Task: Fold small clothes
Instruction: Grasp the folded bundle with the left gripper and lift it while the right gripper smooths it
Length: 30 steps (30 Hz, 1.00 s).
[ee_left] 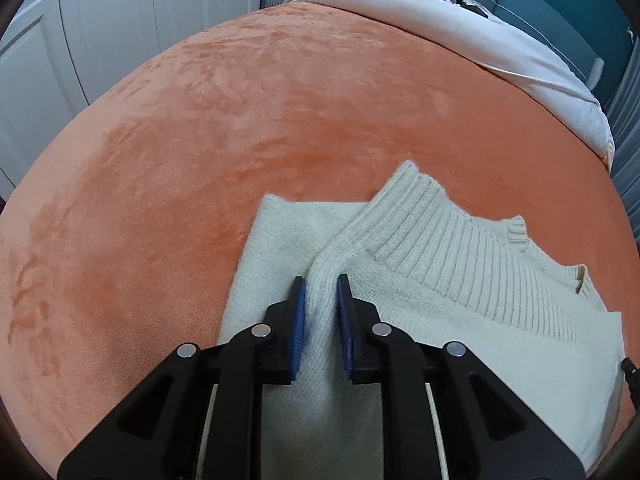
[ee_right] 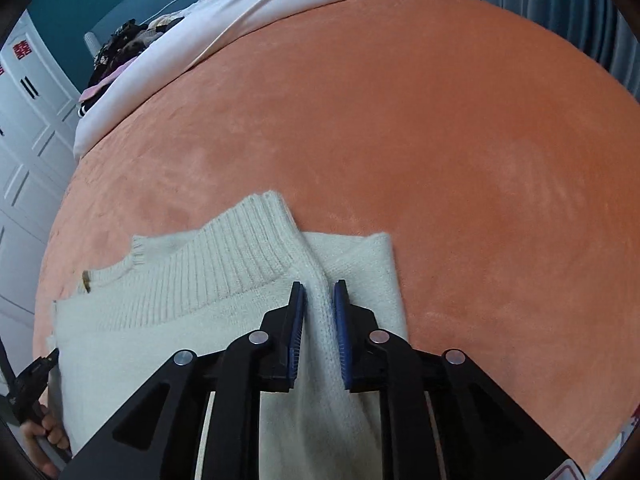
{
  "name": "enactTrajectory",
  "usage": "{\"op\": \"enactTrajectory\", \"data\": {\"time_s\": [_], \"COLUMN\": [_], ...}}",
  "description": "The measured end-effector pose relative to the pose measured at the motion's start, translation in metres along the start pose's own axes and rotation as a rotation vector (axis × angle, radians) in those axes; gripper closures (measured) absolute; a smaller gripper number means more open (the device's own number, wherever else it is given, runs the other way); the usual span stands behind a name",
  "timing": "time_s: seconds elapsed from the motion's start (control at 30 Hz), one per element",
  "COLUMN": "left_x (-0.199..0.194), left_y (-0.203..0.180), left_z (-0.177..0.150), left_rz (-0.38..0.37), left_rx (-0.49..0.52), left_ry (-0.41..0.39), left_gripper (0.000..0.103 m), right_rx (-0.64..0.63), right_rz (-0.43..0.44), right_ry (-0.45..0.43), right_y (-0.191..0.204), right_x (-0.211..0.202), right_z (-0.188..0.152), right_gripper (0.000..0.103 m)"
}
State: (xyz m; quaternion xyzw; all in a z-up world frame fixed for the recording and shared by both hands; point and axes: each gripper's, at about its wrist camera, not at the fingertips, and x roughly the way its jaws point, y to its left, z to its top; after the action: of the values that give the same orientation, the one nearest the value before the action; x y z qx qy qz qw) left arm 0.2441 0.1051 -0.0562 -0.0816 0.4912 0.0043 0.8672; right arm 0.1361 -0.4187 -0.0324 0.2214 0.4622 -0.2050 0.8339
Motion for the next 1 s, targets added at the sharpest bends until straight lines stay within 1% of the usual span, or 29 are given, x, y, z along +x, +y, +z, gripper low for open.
{"op": "enactTrajectory", "data": {"time_s": [0.03, 0.07, 0.1, 0.13, 0.2, 0.27, 0.3, 0.37, 0.43, 0.47, 0.5, 0.53, 0.57, 0.6, 0.63, 0.67, 0.7, 0.77, 0.83, 0.87, 0.9, 0.93, 0.97, 1.0], "left_x": [-0.007, -0.017, -0.028, -0.042, -0.065, -0.084, -0.09, -0.099, -0.105, -0.107, -0.108, -0.108, -0.11, -0.111, -0.113, -0.113, -0.112, -0.106, -0.096, -0.091, -0.086, -0.081, -0.074, -0.067], "left_y": [0.0, 0.002, 0.004, 0.008, 0.017, 0.026, 0.029, 0.038, 0.044, 0.046, 0.05, 0.052, 0.055, 0.059, 0.063, 0.068, 0.072, 0.078, 0.083, 0.085, 0.087, 0.089, 0.091, 0.093], "left_z": [-0.002, -0.006, -0.011, -0.017, -0.029, -0.047, -0.054, -0.071, -0.082, -0.087, -0.091, -0.094, -0.098, -0.099, -0.1, -0.1, -0.101, -0.102, -0.103, -0.104, -0.104, -0.105, -0.106, -0.107], "left_rz": [0.001, -0.004, -0.018, -0.04, -0.075, -0.08, -0.079, -0.083, -0.096, -0.097, -0.095, -0.093, -0.091, -0.094, -0.099, -0.102, -0.11, -0.136, -0.177, -0.2, -0.216, -0.228, -0.242, -0.243], "left_rx": [0.002, -0.002, -0.012, -0.03, -0.072, -0.104, -0.115, -0.137, -0.151, -0.15, -0.15, -0.154, -0.161, -0.172, -0.188, -0.206, -0.228, -0.282, -0.347, -0.38, -0.416, -0.457, -0.493, -0.525], "left_ry": [-0.009, -0.022, -0.037, -0.054, -0.08, -0.082, -0.075, -0.052, -0.042, -0.032, -0.023, -0.017, -0.013, -0.012, -0.017, -0.019, -0.02, -0.007, 0.025, 0.035, 0.04, 0.04, 0.04, 0.04], "left_gripper": [0.082, 0.078, 0.072, 0.068, 0.054, 0.049, 0.048, 0.047, 0.047, 0.047, 0.046, 0.046, 0.046, 0.044, 0.041, 0.034, 0.029, 0.024, 0.024, 0.021, 0.018, 0.017, 0.014, 0.011], "right_rx": [-0.005, -0.013, -0.02, -0.034, -0.096, -0.196, -0.244, -0.331, -0.426, -0.455, -0.479, -0.492, -0.513, -0.524, -0.504, -0.473, -0.447, -0.437, -0.414, -0.392, -0.371, -0.369, -0.382, -0.417], "right_rz": [-0.026, -0.037, -0.02, 0.016, 0.093, 0.155, 0.188, 0.23, 0.212, 0.2, 0.166, 0.139, 0.126, 0.113, 0.128, 0.164, 0.197, 0.186, 0.178, 0.181, 0.181, 0.163, 0.152, 0.139], "right_ry": [-0.037, -0.078, -0.096, -0.096, -0.07, -0.027, 0.001, 0.029, 0.054, 0.086, 0.136, 0.143, 0.122, 0.141, 0.152, 0.138, 0.114, 0.08, 0.081, 0.11, 0.163, 0.212, 0.201, 0.16], "right_y": [0.001, 0.007, 0.011, 0.019, 0.041, 0.073, 0.092, 0.127, 0.16, 0.171, 0.178, 0.18, 0.183, 0.188, 0.19, 0.191, 0.191, 0.195, 0.207, 0.207, 0.207, 0.209, 0.211, 0.215], "right_x": [-0.016, -0.032, -0.043, -0.052, -0.064, -0.069, -0.069, -0.068, -0.055, -0.043, -0.022, -0.009, -0.01, -0.016, -0.026, -0.037, -0.048, -0.054, -0.041, -0.029, -0.011, 0.009, 0.021, 0.025], "right_z": [-0.005, -0.009, -0.014, -0.02, -0.038, -0.062, -0.074, -0.094, -0.112, -0.119, -0.128, -0.134, -0.134, -0.13, -0.122, -0.118, -0.11, -0.097, -0.092, -0.09, -0.09, -0.094, -0.099, -0.104], "right_gripper": [0.078, 0.073, 0.073, 0.072, 0.073, 0.079, 0.083, 0.085, 0.085, 0.086, 0.085, 0.085, 0.085, 0.089, 0.092, 0.092, 0.092, 0.092, 0.092, 0.092, 0.092, 0.092, 0.092, 0.092]}}
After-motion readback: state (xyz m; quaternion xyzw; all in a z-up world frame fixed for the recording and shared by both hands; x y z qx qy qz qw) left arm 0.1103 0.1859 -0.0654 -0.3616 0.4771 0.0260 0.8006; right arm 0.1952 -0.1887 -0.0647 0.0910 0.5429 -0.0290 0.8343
